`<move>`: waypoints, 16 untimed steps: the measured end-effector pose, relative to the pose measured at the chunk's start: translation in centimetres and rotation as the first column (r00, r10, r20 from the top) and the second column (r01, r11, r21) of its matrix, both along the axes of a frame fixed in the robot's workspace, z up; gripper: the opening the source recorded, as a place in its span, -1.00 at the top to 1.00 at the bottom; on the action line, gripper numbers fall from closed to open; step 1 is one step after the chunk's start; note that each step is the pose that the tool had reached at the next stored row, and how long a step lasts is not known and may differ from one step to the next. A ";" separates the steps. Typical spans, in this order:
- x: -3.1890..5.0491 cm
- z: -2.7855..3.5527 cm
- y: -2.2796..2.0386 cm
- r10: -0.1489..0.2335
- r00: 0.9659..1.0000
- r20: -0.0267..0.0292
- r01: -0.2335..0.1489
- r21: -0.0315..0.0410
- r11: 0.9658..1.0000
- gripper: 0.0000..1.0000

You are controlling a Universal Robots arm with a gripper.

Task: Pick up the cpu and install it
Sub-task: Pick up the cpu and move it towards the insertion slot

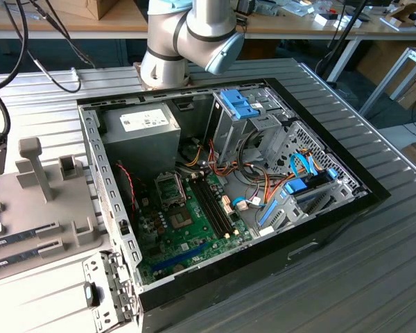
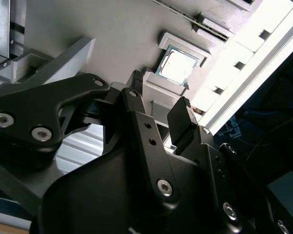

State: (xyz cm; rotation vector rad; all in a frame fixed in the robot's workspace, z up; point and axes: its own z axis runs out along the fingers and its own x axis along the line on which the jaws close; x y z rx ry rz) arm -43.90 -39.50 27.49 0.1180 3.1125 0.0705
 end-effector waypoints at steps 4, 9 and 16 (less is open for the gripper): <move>-0.03 -0.05 0.00 0.000 1.000 0.000 0.000 0.000 1.000 0.04; -0.07 -0.15 0.00 0.000 1.000 0.000 0.000 0.000 1.000 0.04; -0.11 -0.28 0.00 0.000 1.000 0.000 0.000 0.000 1.000 0.04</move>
